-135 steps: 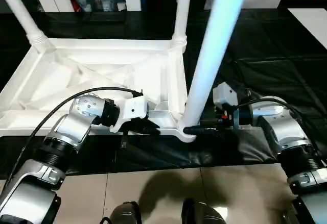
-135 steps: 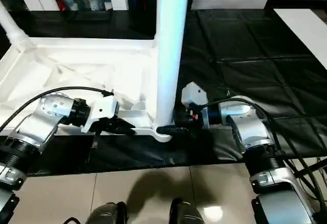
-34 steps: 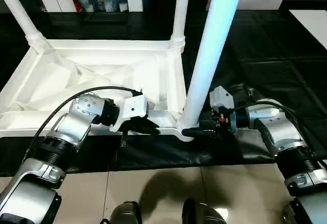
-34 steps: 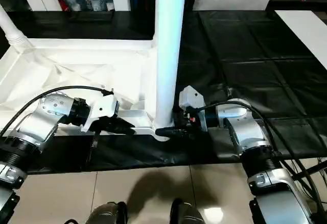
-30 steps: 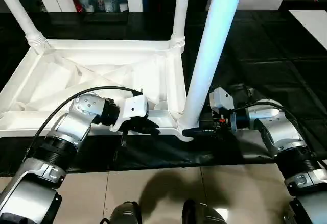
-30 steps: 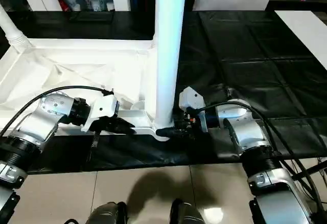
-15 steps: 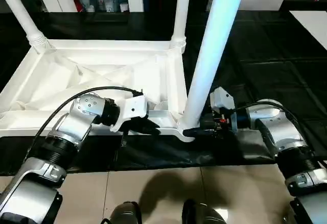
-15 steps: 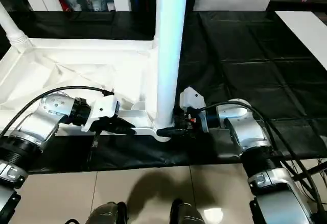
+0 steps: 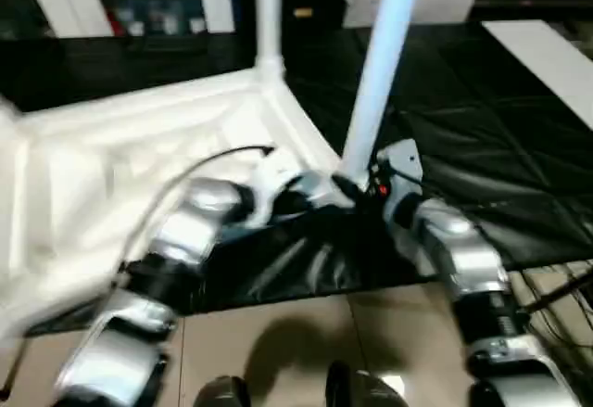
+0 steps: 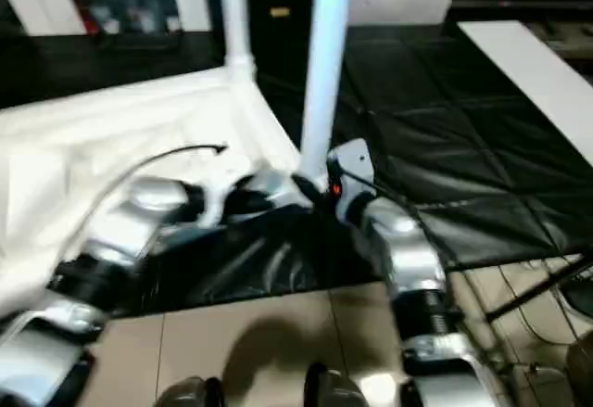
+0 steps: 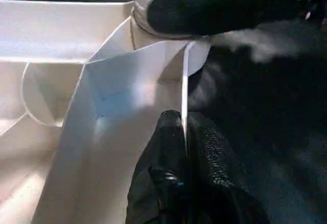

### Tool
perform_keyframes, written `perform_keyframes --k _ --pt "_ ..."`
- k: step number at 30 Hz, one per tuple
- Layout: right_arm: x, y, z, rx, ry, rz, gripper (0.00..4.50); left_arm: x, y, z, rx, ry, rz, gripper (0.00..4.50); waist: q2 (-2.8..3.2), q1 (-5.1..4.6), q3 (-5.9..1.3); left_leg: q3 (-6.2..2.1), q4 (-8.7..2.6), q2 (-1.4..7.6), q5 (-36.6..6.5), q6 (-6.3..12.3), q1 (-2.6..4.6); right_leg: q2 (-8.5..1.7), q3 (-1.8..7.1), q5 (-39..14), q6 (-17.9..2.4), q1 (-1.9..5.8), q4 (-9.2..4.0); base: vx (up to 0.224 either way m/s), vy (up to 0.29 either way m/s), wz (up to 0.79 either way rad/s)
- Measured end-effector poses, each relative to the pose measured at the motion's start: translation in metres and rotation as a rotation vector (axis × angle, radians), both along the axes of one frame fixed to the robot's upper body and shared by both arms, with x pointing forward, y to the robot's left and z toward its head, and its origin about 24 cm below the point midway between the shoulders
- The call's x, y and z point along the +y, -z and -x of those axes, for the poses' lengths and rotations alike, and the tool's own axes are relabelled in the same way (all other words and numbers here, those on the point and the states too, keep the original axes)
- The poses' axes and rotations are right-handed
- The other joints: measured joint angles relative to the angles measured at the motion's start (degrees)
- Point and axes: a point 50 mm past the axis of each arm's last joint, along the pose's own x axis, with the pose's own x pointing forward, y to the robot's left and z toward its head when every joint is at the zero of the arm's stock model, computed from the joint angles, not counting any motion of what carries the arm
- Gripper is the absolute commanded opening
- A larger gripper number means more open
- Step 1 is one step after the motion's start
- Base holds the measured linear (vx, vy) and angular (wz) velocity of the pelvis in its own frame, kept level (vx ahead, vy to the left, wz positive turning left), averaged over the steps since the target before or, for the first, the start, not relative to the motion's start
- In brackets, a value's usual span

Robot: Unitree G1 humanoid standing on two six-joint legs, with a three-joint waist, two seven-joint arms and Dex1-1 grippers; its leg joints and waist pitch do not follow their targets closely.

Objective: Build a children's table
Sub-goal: Rotate leg to tighten

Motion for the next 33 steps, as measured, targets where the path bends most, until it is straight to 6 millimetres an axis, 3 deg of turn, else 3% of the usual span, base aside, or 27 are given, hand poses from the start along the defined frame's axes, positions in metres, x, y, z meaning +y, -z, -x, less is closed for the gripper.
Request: perform_keyframes --k 1,2,3,5,6,8,10,17,20,22,28,33 --pt "0.003 0.000 -0.001 0.002 0.057 -0.007 2.66 -0.005 0.001 0.000 -0.004 -0.031 0.005 0.00 -0.40 -0.02 0.07 0.16 0.08 -0.69 -0.04 -0.03 0.52 -0.08 0.96 0.12 0.19 -0.57 0.17 0.000 0.000 0.00" --pt "0.007 -0.001 -0.003 0.006 0.108 -0.020 2.66 -0.009 0.001 -0.001 -0.009 -0.056 0.007 0.00 -0.38 0.06 0.12 0.15 0.23 -0.93 -0.45 -0.34 0.71 -0.26 0.90 0.17 0.31 -0.77 0.17 0.000 0.000 0.00" --pt "0.009 -0.003 -0.006 0.006 0.144 -0.027 2.66 -0.013 0.000 -0.001 -0.019 -0.069 0.009 0.00 -0.20 0.36 0.13 -0.23 0.26 -1.02 -0.72 -0.18 0.45 -0.47 -0.08 0.12 0.45 -0.27 -0.32 0.067 -0.026 -0.08" --pt "0.009 -0.006 -0.009 -0.007 0.175 -0.028 2.66 -0.019 -0.003 -0.002 -0.027 -0.073 0.013 0.00 0.56 0.32 0.09 -1.49 0.13 -0.16 -0.68 -0.20 -0.61 -0.44 -2.40 0.08 0.60 0.04 -1.94 0.086 0.019 -0.24" --pt "0.009 -0.007 -0.009 -0.017 0.182 -0.035 3.22 -0.019 -0.004 -0.002 -0.030 -0.075 0.012 0.00 0.94 0.12 0.06 -1.72 0.09 0.23 -0.68 -0.21 -0.88 -0.02 -2.72 0.09 0.66 0.24 -2.78 0.000 0.000 0.00" --pt "0.012 -0.006 -0.008 -0.024 0.182 -0.048 3.36 -0.017 -0.005 -0.003 -0.039 -0.079 0.000 0.00 0.88 -0.51 0.07 -1.48 0.19 0.08 -0.67 -0.21 -0.83 0.03 -1.90 0.44 0.47 0.18 -2.32 0.000 0.000 0.00" --pt "0.019 -0.008 -0.008 -0.032 0.165 -0.080 3.52 -0.009 -0.007 -0.005 -0.060 -0.090 -0.016 0.00 0.75 -0.68 0.10 -0.99 0.25 -0.31 -0.68 -0.20 -0.76 -0.17 -1.02 1.01 0.25 -0.34 -1.65 0.000 0.000 0.00" --pt "0.017 -0.013 -0.006 -0.087 0.081 -0.055 4.17 -0.002 -0.016 -0.006 -0.099 -0.072 -0.023 0.00 0.58 -0.03 0.01 -0.91 0.02 -0.35 -0.71 0.10 -1.40 -0.03 -0.59 2.70 -0.10 -1.35 -1.19 0.008 -0.005 0.01" --pt "0.000 -0.013 0.002 -0.142 -0.061 0.012 4.34 0.007 -0.018 -0.005 -0.116 -0.038 -0.032 0.00 0.57 0.67 0.00 -0.94 0.03 -0.27 -0.69 0.12 -1.92 0.02 -0.60 2.37 -0.41 -2.18 -0.46 0.000 0.000 0.00" --pt "-0.009 -0.013 0.007 -0.165 -0.159 0.044 4.43 0.015 -0.019 -0.006 -0.121 -0.022 -0.036 0.00 0.57 0.53 0.00 -0.90 0.07 -0.13 -0.68 0.15 -2.15 0.12 -0.62 2.34 -0.50 -2.56 -0.22 0.000 0.000 0.00" --pt "-0.034 -0.023 0.016 -0.167 -0.410 0.122 4.43 0.039 -0.017 -0.002 -0.103 0.098 -0.069 0.00 0.56 0.96 0.01 -0.90 0.21 0.10 -0.62 0.09 -1.83 0.31 -0.67 2.28 -0.51 -2.38 -0.10 0.000 0.000 0.00" --pt "-0.041 -0.027 0.023 -0.124 -0.629 0.152 4.43 0.055 -0.016 0.005 -0.086 0.273 -0.108 0.00 0.54 1.29 0.00 -0.89 0.28 0.09 -0.56 -0.31 -1.86 0.24 -0.67 2.31 -0.54 -2.29 -0.10 0.000 0.000 0.00"
